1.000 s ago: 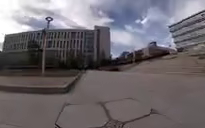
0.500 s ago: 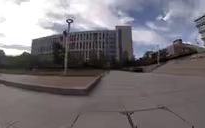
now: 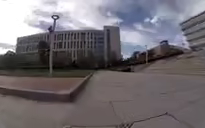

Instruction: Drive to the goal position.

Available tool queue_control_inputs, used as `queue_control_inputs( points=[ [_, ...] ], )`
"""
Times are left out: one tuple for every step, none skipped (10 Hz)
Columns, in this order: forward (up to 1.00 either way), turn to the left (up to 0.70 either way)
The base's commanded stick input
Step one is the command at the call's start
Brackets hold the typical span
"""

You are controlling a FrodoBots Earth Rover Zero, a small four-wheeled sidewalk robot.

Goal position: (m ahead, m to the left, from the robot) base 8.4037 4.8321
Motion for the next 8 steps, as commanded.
queue_control_inputs(
  points=[
    [0.70,-0.35],
    [0.70,-0.35],
    [0.70,-0.35],
    [0.70,-0.35],
    [0.70,-0.35],
    [0.70,-0.35],
    [0.70,-0.35],
    [0.70,-0.35]
  ],
)
